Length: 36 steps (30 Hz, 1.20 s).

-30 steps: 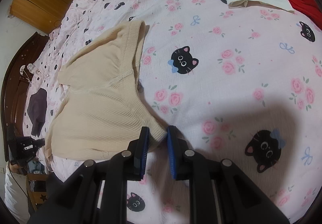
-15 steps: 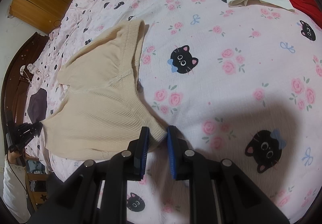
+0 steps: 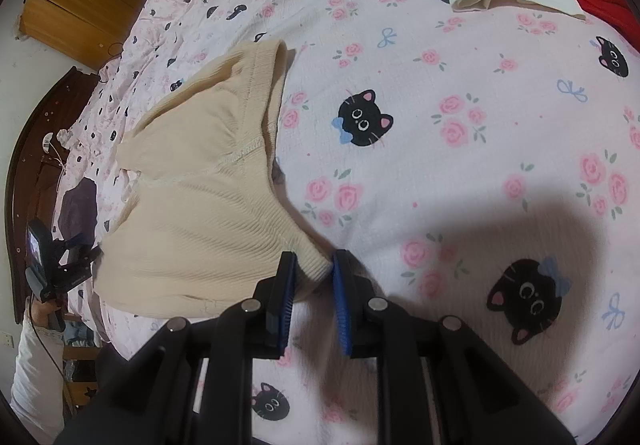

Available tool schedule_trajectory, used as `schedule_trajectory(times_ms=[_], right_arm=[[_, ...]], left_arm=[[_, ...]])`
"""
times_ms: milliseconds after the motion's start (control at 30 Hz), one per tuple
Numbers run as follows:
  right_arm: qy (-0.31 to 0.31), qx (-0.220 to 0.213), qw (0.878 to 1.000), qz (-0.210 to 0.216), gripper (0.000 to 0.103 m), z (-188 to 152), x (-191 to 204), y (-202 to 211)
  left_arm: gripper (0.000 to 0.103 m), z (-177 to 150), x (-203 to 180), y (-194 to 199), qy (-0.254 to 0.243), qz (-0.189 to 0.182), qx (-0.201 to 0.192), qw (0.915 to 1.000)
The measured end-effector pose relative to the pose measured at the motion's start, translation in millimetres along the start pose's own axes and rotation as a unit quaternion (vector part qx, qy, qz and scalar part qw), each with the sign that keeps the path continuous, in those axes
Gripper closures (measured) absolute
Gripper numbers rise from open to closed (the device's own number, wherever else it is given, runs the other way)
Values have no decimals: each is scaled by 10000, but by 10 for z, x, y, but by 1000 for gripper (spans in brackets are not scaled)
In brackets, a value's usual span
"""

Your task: Fold clothes

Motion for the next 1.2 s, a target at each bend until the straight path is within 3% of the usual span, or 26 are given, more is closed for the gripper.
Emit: schedule_trajectory(times_ms=[200, 367, 533, 633, 733, 967, 1200], right_arm=[[-269, 75, 9992, 273, 82, 36, -52, 51], [-261, 57, 9993, 261, 78, 55, -27, 56], [-328, 52, 9989, 328, 65, 66, -32, 96], [-375, 26, 9987, 348, 62, 84, -44, 120], [-469, -157, 9985, 215, 62, 129, -91, 182], [-441, -442, 9980, -5, 62, 383, -80, 288], [-349, -496, 9973, 407, 60, 877, 277, 207]], left_arm=[[42, -158, 245, 48, 529, 140, -95, 9985], [42, -189, 293, 113, 723, 167, -262, 9969], [42, -154, 336, 155, 919, -85, -578, 9941], [41, -110, 363, 190, 1070, -284, -701, 9914], [32, 19, 394, 188, 1135, -408, -784, 9896], [32, 367, 464, 160, 1214, -669, -958, 9857], [32, 741, 557, 103, 1297, -940, -1107, 9809]])
Point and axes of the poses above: each gripper's, at about its wrist camera, not at the fingertips, and y roughly against the way its jaws point, x to its left, z to its top, the point moved 4 cm from there along -y, roughly the way its jaws point, and after that the axes turned 14 degrees about -y, right-handed, at the moved point
